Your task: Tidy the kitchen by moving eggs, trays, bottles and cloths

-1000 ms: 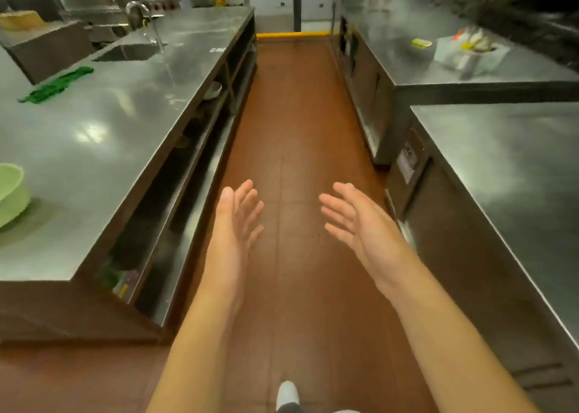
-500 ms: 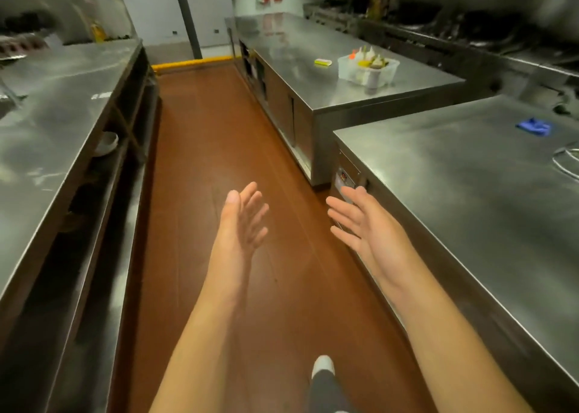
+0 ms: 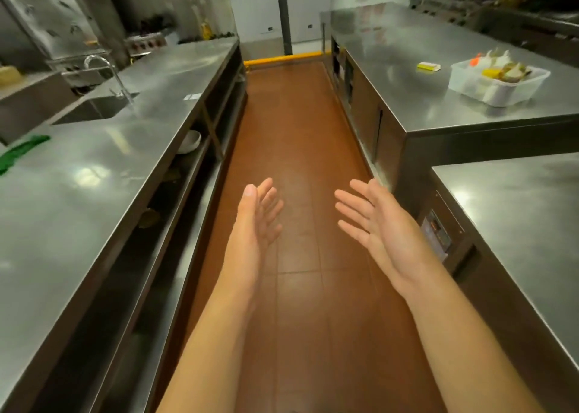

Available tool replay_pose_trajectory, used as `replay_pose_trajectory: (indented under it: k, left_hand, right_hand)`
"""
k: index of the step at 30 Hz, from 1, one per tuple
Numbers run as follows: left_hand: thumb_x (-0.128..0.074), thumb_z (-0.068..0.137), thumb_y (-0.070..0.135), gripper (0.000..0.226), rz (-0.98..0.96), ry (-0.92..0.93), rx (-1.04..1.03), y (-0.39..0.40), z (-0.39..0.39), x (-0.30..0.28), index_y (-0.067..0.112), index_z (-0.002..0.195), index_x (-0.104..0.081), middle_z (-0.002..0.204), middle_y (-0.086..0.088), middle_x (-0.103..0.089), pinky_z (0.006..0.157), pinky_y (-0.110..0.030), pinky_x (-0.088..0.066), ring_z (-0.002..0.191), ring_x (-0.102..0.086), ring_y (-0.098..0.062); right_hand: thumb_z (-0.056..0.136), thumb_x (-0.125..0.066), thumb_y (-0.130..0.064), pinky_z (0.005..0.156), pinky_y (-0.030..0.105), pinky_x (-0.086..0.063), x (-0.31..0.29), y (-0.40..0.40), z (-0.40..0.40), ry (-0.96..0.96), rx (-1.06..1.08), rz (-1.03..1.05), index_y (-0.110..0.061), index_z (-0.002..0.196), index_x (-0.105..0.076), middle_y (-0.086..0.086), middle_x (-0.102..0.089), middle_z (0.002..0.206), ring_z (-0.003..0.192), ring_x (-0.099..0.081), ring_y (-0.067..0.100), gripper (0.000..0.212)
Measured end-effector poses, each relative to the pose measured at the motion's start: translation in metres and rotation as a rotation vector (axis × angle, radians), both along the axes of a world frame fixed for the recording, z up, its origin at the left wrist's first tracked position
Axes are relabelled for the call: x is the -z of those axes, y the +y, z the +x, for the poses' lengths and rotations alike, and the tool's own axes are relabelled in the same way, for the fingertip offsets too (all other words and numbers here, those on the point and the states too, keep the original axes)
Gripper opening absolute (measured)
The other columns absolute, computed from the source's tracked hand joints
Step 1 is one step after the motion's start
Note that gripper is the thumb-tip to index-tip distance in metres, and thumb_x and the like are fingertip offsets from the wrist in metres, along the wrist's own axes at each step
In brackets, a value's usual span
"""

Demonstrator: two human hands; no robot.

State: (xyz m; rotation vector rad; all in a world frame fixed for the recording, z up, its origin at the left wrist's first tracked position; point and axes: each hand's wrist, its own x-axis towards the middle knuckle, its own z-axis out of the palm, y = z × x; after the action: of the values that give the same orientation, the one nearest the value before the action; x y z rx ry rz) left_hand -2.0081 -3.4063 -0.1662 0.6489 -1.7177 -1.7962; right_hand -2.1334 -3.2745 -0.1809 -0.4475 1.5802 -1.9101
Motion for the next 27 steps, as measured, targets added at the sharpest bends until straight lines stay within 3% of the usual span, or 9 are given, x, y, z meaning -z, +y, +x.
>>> replay_pose_trajectory:
  k: [12, 18, 23, 27]
  left_hand:
    - [-0.025, 0.101, 0.061, 0.057, 0.105, -0.017, 0.127, -0.118, -0.198, 0.042, 0.034, 0.145, -0.048, 0.145, 0.014, -0.054, 0.111, -0.035, -0.041, 0.128, -0.056, -0.003]
    - [-0.027, 0.099, 0.063, 0.059, 0.124, 0.033, 0.328, -0.170, -0.327, 0.022, 0.033, 0.143, -0.051, 0.142, 0.013, -0.057, 0.112, -0.039, -0.042, 0.125, -0.058, -0.003]
    - [-0.034, 0.089, 0.075, 0.072, 0.124, 0.016, 0.555, -0.173, -0.417, 0.010, 0.032, 0.144, -0.050, 0.144, 0.014, -0.056, 0.113, -0.037, -0.040, 0.128, -0.056, -0.002]
    - [-0.031, 0.083, 0.071, 0.074, 0.108, -0.015, 0.669, -0.164, -0.487, 0.017, 0.033, 0.144, -0.050, 0.144, 0.015, -0.055, 0.114, -0.036, -0.039, 0.129, -0.054, -0.001]
  right_hand:
    - [0.102, -0.033, -0.052, 0.100, 0.025, -0.046, 0.024, -0.085, -0.170, 0.003, 0.156, 0.153, -0.029, 0.149, -0.039, -0.013, -0.057, 0.137, 0.124, -0.055, 0.005, 0.053]
    - [0.103, -0.030, -0.051, 0.113, 0.040, -0.039, -0.004, -0.119, -0.266, 0.057, 0.361, 0.176, -0.033, 0.145, -0.042, -0.010, -0.054, 0.143, 0.129, -0.053, 0.011, 0.048]
    - [0.103, -0.030, -0.050, 0.114, 0.043, -0.039, -0.011, -0.125, -0.328, 0.036, 0.484, 0.180, -0.033, 0.144, -0.043, -0.010, -0.055, 0.142, 0.129, -0.053, 0.011, 0.047]
    - [0.103, -0.030, -0.051, 0.114, 0.044, -0.039, -0.006, -0.121, -0.385, 0.020, 0.548, 0.190, -0.034, 0.144, -0.043, -0.010, -0.055, 0.142, 0.129, -0.053, 0.011, 0.047]
